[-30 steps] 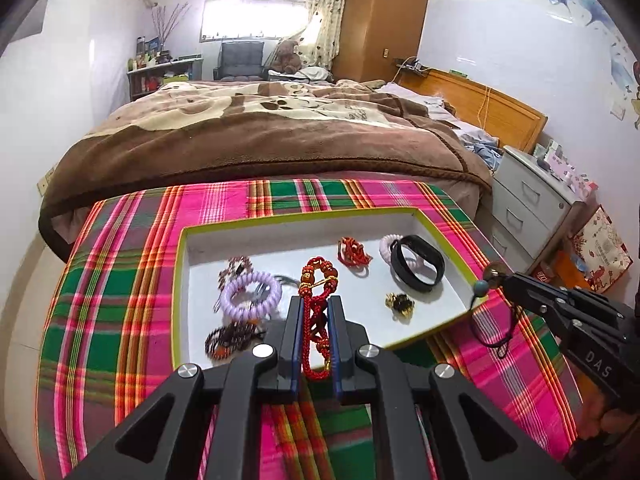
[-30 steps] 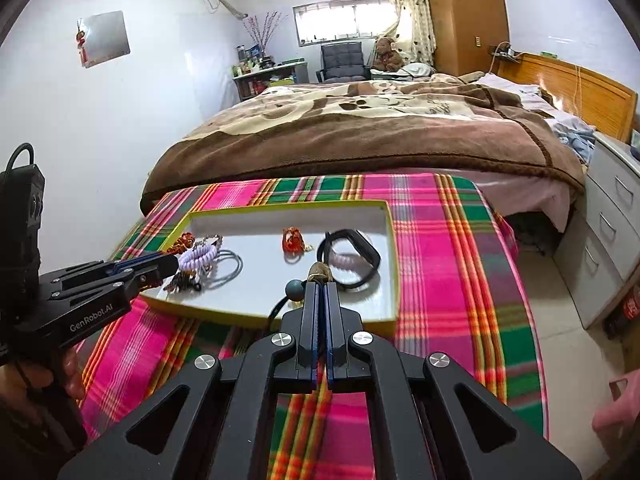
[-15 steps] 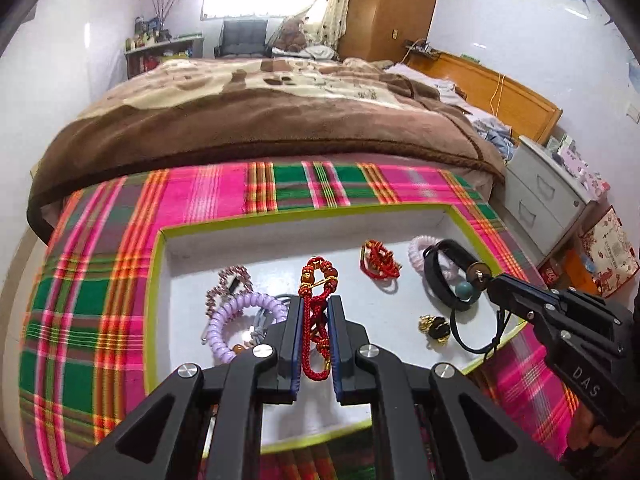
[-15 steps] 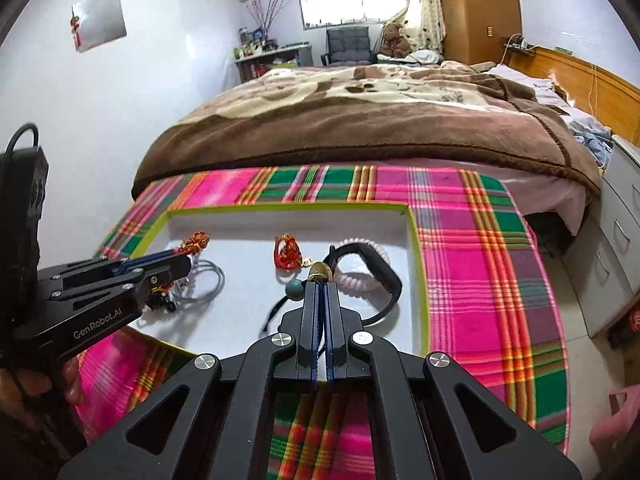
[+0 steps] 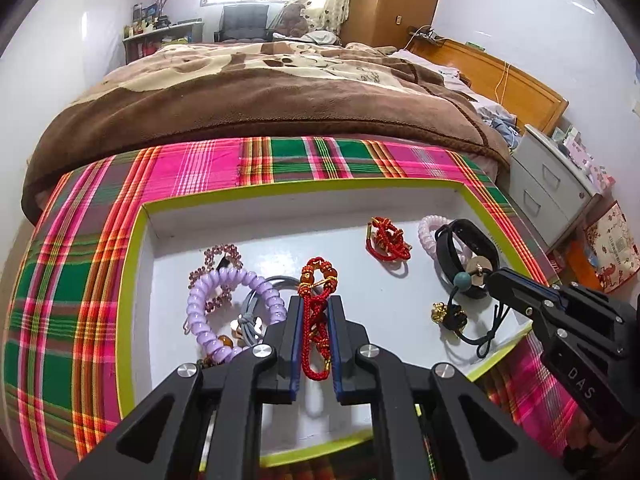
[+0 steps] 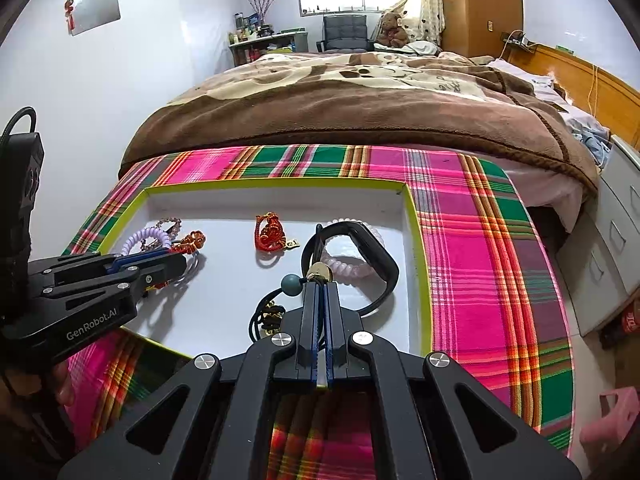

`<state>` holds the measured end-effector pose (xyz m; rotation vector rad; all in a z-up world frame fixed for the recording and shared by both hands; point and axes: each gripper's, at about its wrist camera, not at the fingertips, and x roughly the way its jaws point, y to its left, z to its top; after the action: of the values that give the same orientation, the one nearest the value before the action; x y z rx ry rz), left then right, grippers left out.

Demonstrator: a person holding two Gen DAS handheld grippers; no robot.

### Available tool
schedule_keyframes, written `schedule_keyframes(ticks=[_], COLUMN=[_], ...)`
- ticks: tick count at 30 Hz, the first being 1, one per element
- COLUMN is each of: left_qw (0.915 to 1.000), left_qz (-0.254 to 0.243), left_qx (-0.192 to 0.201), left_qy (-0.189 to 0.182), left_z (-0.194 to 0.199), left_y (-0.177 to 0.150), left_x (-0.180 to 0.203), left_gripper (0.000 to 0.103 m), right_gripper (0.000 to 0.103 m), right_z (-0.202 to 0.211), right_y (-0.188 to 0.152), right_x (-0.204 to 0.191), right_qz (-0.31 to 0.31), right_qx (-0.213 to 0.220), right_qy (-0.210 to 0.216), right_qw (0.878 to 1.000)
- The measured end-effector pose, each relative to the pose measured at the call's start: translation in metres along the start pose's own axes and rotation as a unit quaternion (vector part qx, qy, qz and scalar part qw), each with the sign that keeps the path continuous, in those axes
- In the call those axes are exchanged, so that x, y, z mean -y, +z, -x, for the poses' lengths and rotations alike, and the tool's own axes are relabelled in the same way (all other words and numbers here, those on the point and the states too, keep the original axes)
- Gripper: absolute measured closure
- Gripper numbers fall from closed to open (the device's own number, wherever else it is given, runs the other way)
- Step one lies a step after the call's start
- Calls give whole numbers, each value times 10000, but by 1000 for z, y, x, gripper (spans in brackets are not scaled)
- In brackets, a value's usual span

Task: Organize jewelry
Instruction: 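Carry the black cord and red beaded string over the box with both tools, then open both tools to release the black cord and red string into the box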

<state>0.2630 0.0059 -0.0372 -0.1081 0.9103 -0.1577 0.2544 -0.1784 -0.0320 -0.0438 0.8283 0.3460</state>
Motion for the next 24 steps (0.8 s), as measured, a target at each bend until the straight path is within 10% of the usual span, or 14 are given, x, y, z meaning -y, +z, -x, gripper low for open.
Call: schedule_keyframes(ticks=[10, 24], left_qw=[9999, 9998], left_qz=[-55, 25], left_qx=[-71, -128], left_qy=[66, 143], left_z=[-6, -2], left_y=[-6, -8], left_x=[5, 5], left_gripper=[91, 88], right_gripper=[101, 74], right_z=[-2, 4], right_y=[-4, -8], right_x=[-2, -3], right_qz=[91, 112], right_qx=[-28, 15], right_qy=[-258, -415], right_qw=[9996, 9991])
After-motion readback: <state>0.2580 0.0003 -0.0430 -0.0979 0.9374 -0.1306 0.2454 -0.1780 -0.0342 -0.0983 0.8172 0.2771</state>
